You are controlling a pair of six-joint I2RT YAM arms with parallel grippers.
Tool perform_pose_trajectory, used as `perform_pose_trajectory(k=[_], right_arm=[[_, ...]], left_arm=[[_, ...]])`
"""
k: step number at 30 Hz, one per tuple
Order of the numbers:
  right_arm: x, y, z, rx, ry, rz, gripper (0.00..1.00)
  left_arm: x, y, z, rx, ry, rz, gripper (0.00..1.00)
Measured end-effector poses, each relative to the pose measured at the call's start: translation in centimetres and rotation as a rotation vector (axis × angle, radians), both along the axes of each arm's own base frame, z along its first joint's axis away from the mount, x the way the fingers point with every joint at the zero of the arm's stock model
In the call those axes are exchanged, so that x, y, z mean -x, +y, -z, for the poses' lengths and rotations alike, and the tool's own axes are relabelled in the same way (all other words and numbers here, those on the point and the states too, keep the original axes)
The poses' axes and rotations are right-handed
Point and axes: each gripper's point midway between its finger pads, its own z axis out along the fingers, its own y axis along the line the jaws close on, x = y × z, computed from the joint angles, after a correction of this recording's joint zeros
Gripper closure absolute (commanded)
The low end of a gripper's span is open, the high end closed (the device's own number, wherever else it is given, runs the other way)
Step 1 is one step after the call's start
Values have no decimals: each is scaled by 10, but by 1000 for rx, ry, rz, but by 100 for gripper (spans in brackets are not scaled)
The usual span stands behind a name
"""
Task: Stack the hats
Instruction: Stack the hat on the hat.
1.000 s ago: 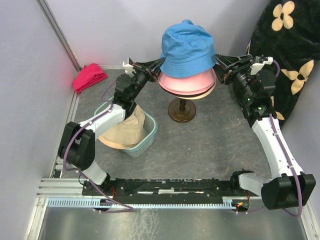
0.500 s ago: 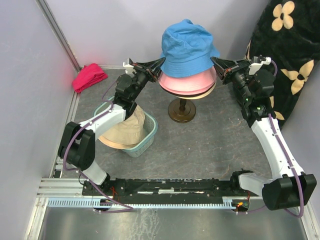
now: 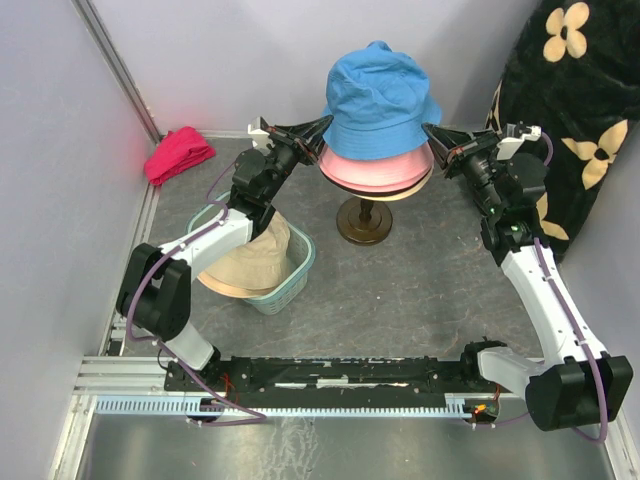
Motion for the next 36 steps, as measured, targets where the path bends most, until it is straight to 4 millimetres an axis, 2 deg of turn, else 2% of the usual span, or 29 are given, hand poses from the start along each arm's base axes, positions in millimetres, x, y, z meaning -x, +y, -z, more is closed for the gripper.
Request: perform_pose_trajectory(k=[16, 36], right_arm=[[-11, 0, 27, -18, -10, -6, 98], [-21, -4, 47, -23, -17, -17, 98]], left_arm=[[-4, 0, 0, 3, -1, -8, 95], [-5, 7, 6, 7, -6, -20, 97]])
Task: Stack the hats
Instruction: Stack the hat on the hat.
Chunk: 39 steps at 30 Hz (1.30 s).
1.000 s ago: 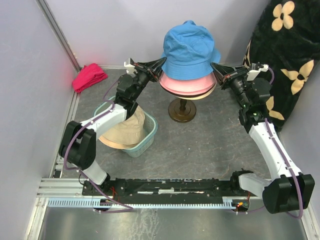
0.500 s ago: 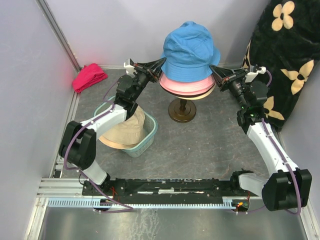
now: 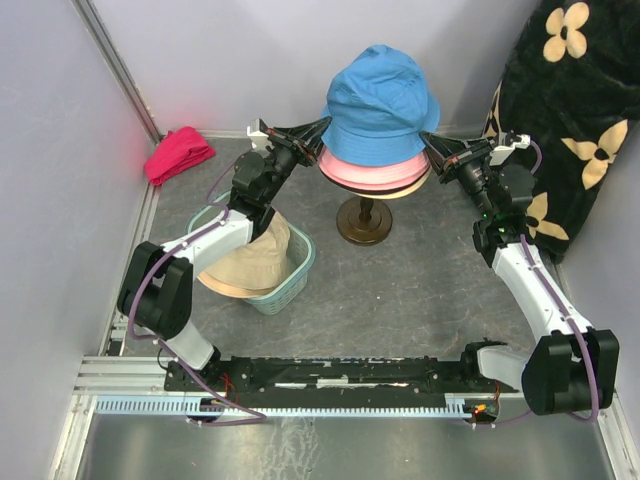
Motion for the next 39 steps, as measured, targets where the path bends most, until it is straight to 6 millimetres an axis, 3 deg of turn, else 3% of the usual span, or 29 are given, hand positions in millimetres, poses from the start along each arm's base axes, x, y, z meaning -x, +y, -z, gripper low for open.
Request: perform_pose_trajectory(k=[32, 34, 39], right_arm=[[0, -2, 7, 22, 1, -3, 98], [1, -4, 7, 28, 1, 6, 94], [1, -8, 8, 64, 6, 27, 70]], left_arm=[[-1, 2, 11, -117, 103, 7, 97], [-2, 1, 9, -132, 96, 10, 97], [-14, 0, 6, -201, 76, 0, 97]])
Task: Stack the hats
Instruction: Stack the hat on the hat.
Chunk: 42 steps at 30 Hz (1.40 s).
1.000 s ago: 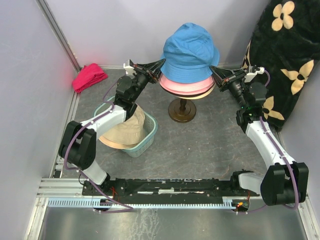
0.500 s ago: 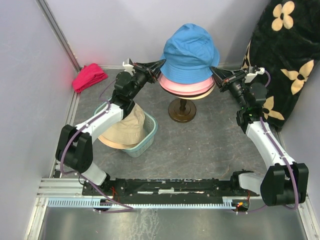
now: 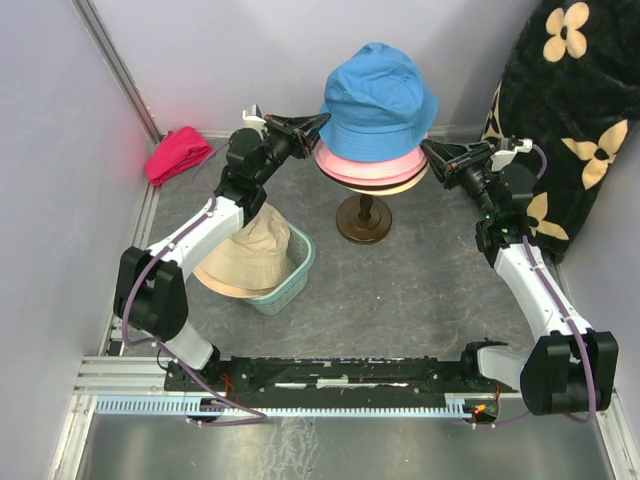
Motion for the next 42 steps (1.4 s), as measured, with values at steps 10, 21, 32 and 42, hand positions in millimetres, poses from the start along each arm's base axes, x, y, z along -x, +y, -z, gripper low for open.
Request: perform_pose_trajectory(k=[10, 21, 32, 42], right_arm=[[-15, -25, 49, 82, 170, 73, 51], [-21, -52, -15, 111, 32, 161, 47], [-79, -52, -20, 24, 19, 135, 46], [-102, -30, -42, -60, -34, 44, 46]], left_arm=[[-9, 8, 2, -87, -30, 12, 97], [-22, 14, 1, -150, -72, 70, 96], [-24, 10, 1, -175, -103, 112, 97], [-30, 7, 0, -176, -117, 134, 96]])
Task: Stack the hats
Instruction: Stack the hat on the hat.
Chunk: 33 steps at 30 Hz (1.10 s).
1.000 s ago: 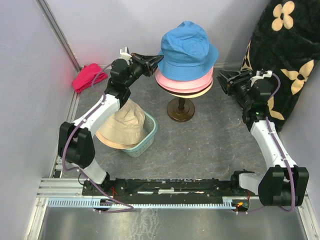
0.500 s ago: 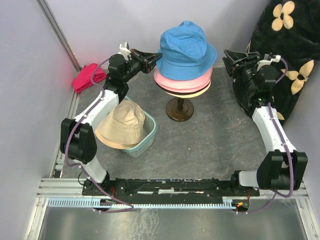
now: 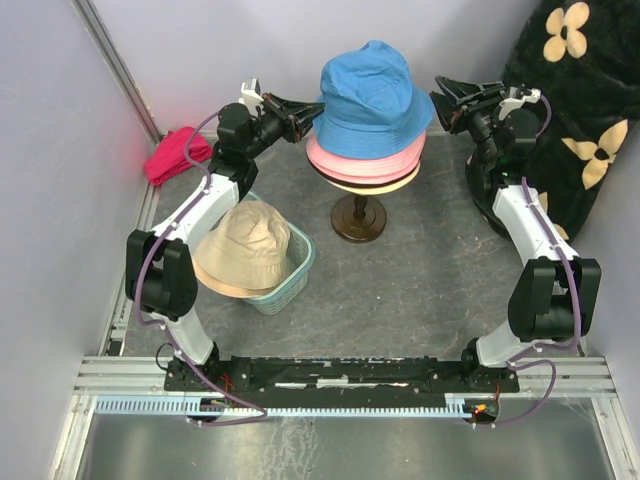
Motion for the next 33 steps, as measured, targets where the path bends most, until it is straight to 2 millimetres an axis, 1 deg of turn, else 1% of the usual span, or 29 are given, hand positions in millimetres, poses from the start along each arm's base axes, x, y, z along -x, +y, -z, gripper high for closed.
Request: perform_pose_trajectory(k=[4, 9, 16, 19, 22, 24, 29, 33], right_arm=[[3, 17, -8, -6, -19, -50, 46], [6, 29, -7, -5, -17, -87, 46], [7, 32, -4, -1, -10, -100, 45], [8, 33, 5, 1, 5, -111, 45], [10, 34, 18, 2, 34, -115, 44], [10, 34, 23, 0, 40, -117, 44], [12, 34, 17, -20, 21, -125, 41], [16, 35, 7, -53, -2, -141, 40]], left_arm=[[-1, 0, 0, -1, -1, 1, 97], [-2, 1, 1, -1, -1, -1, 97], [-3, 0, 1, 0, -4, 3, 97], [-4, 0, 1, -1, -4, 3, 97], [-5, -1, 1, 1, -8, 4, 97], [-6, -1, 1, 2, -10, 4, 97], [-7, -2, 0, 2, -12, 4, 97], [-9, -2, 0, 2, -12, 4, 97]])
